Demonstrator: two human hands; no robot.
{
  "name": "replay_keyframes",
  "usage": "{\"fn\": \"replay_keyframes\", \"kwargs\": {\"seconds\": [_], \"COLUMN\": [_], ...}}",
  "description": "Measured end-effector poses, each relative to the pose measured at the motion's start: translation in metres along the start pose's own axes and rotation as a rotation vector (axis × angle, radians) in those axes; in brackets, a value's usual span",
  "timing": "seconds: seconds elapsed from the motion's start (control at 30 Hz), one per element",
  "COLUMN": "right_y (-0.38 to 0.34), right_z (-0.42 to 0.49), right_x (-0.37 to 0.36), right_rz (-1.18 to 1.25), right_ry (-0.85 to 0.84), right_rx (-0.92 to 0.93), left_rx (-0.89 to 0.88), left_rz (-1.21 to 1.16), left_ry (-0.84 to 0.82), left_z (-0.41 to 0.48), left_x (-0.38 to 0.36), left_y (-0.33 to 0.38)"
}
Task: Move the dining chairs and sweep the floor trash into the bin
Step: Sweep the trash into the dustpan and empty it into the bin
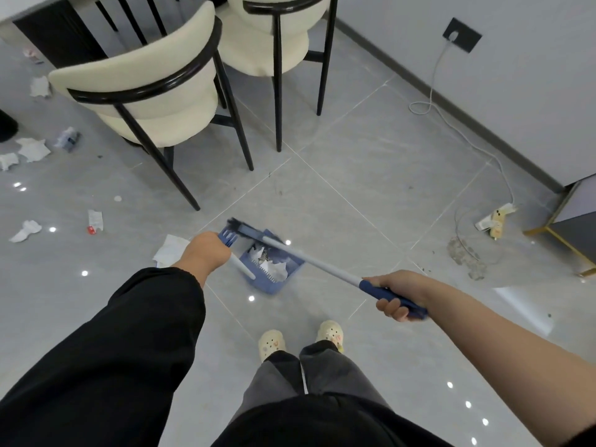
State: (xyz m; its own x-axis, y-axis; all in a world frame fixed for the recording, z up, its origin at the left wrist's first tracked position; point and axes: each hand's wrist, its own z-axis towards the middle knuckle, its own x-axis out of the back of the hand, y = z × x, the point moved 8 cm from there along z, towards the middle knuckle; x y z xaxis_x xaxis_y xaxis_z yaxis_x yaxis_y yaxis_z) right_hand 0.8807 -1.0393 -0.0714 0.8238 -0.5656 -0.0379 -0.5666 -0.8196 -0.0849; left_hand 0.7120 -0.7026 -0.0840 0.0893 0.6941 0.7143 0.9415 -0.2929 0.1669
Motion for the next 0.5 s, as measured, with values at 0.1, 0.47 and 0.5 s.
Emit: {"fn": "replay_keyframes", "kwargs": {"seconds": [0.1,0.47,0.5], "right_y": [-0.014,0.053,0.057], "right_z": [-0.003,0.058,0.052], "right_x": [0.008,-0.047,-0.053], "right_rz": [-0.117,0.046,0.077], "right_ry": [0.116,0.143,0.105], "right_rx": [0.115,-0.108,-0.094], "left_rx": [-0.115,-0.081,-0.14], "left_rz": [0.104,0.12,0.185], "left_ry": [-0.107,-0.114,-0.098], "left_z": [-0.008,-0.012,-0.008], "left_x": [-0.011,-0.023,-0.024], "left_y": [0.005,0.005,0.011]}}
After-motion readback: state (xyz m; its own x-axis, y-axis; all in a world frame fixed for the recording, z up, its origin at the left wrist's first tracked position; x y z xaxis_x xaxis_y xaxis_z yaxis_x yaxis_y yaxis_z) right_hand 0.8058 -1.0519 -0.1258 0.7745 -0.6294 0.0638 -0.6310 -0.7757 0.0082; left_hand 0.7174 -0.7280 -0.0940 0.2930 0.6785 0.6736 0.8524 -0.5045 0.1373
